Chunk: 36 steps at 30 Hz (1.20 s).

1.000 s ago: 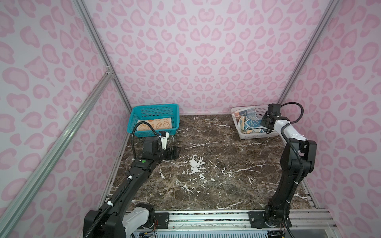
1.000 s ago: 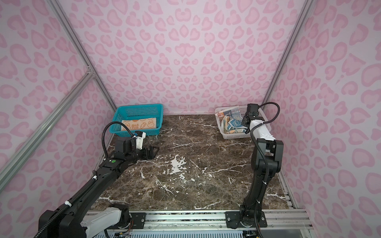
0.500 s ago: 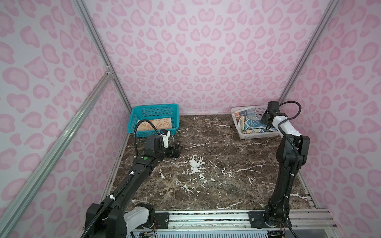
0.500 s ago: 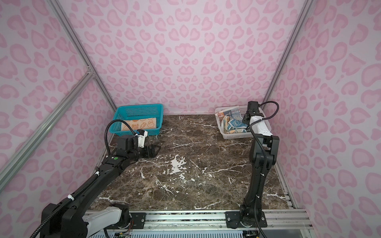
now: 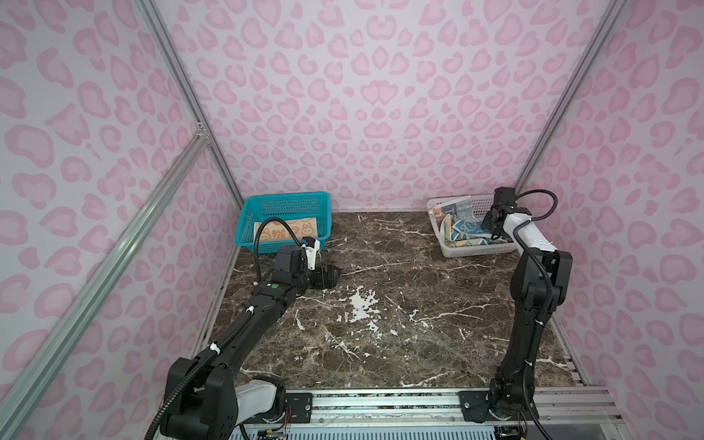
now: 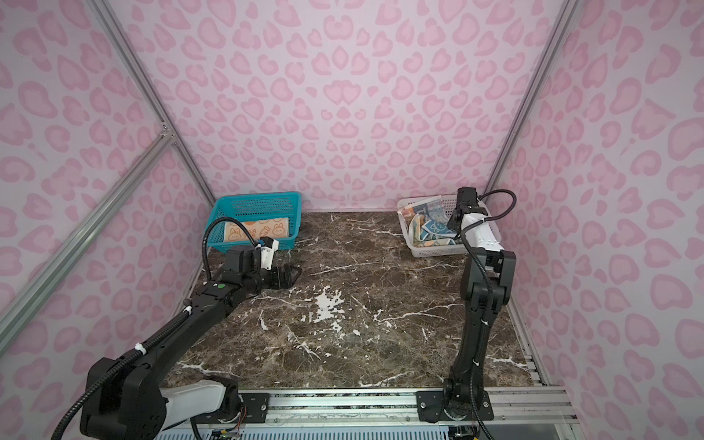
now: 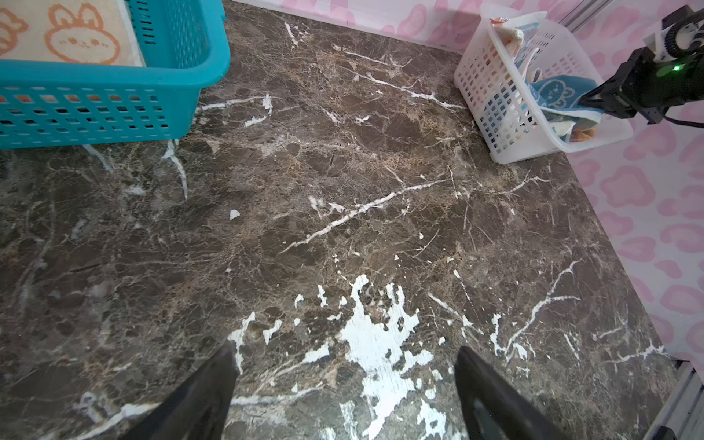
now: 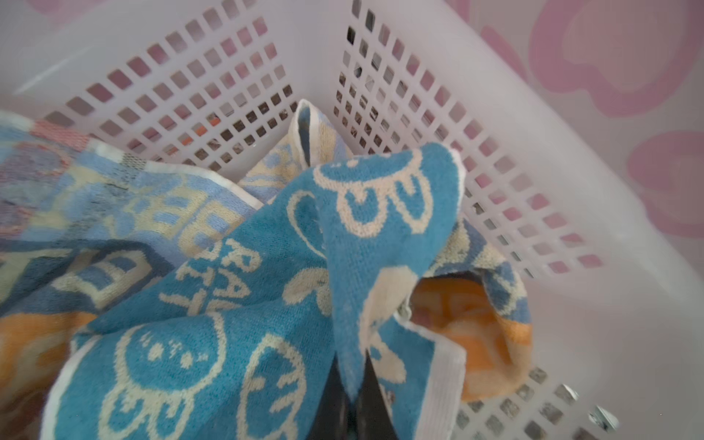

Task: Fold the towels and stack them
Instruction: 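Grasp the blue bunny towel in the white basket with the right gripper, then lift the blue towel out and drag it onto the table with the right gripper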

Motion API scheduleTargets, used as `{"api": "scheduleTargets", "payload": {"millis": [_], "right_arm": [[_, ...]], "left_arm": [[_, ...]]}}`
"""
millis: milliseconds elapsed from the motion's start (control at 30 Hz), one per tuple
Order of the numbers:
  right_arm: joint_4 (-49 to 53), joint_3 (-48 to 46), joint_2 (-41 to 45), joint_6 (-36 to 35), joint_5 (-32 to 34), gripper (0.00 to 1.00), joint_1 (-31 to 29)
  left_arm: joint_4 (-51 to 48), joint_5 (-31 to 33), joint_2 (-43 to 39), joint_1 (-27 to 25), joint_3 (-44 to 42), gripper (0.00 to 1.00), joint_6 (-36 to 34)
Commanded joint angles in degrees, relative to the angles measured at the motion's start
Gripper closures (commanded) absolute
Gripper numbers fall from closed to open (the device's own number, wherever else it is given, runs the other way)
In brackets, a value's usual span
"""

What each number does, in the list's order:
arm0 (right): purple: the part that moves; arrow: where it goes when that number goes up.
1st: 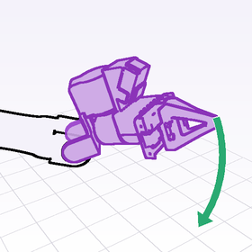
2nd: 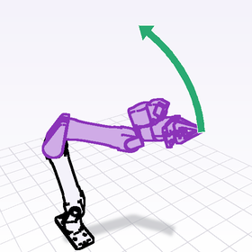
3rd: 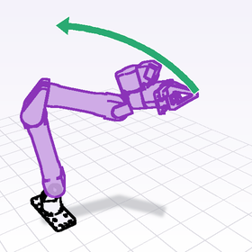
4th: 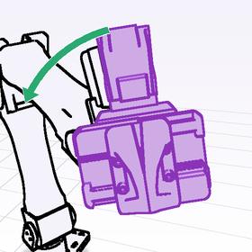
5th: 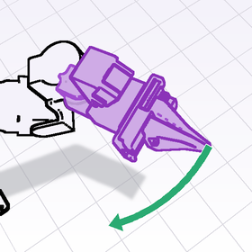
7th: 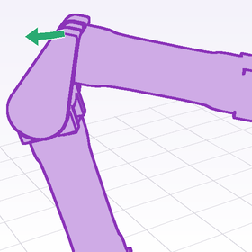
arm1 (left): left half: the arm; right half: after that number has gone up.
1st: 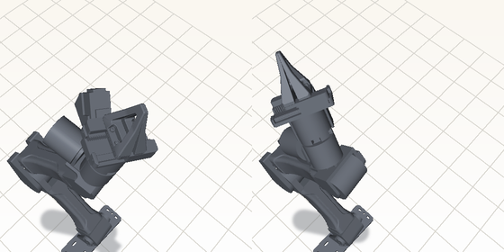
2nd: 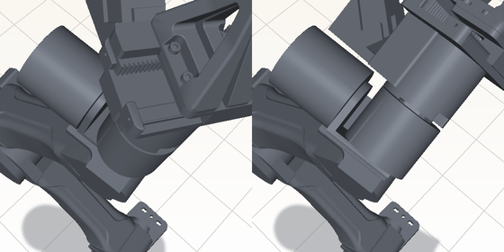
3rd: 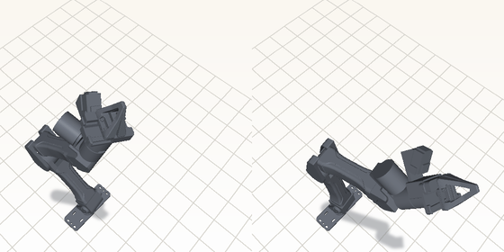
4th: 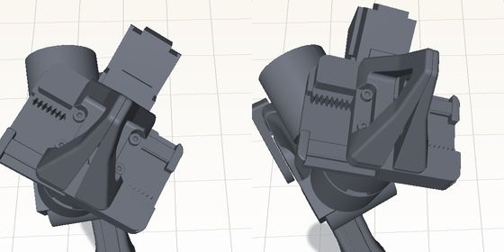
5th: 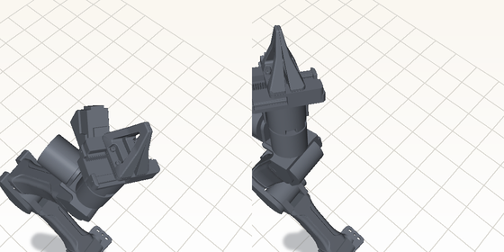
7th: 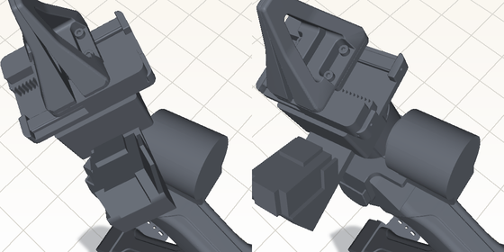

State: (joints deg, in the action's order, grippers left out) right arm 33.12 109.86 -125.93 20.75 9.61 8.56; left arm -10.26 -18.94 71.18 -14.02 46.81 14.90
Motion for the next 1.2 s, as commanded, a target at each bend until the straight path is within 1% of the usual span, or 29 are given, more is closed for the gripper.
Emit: {"api": "scheduleTargets", "payload": {"millis": [0,100,233,433,633,767,867,1000,1167], "right_arm": [[-4.55,-2.34,3.13,-1.79,-0.08,1.0,-1.22],[-8.9,-6.55,8.2,-3.8,1.42,1.0,-3.11],[-14.67,-12.35,15.69,-6.21,5.05,1.0,-6.08],[-21.05,-18.17,26.2,-10.54,8.66,1.0,-10.6],[-23.44,-20.58,35.88,-15.43,8.97,1.0,-15.09],[-23.74,-19.95,41.17,-18.98,6.44,1.0,-18.74],[-22.46,-17.68,44.14,-20.22,2.97,1.0,-21.19],[-18.69,-12.67,45.85,-19.98,-2.84,1.0,-24.88],[-16.5,-8.99,45.95,-18.16,-6.57,1.0,-32.97]], "left_arm": [[2.05,-0.83,0.78,-0.13,1.39,0.09,-0.51],[2.53,-1.18,1.23,-0.22,1.99,0.09,-0.51],[2.6,-1.58,1.68,-0.21,3.18,0.09,-0.9],[3.03,-2.37,1.77,-0.3,4.6,0.09,-1.26],[3.46,-3.19,2.56,-0.33,6.11,0.09,-1.61],[3.97,-4.11,2.9,-0.56,7.34,0.09,-1.75],[3.74,-4.26,2.84,-0.65,8.53,0.09,-2.52],[2.84,-4.05,2.0,-0.64,9.94,0.09,-3.97],[2.56,-5.23,-0.38,-0.61,10.55,0.1,-5.45]]}}
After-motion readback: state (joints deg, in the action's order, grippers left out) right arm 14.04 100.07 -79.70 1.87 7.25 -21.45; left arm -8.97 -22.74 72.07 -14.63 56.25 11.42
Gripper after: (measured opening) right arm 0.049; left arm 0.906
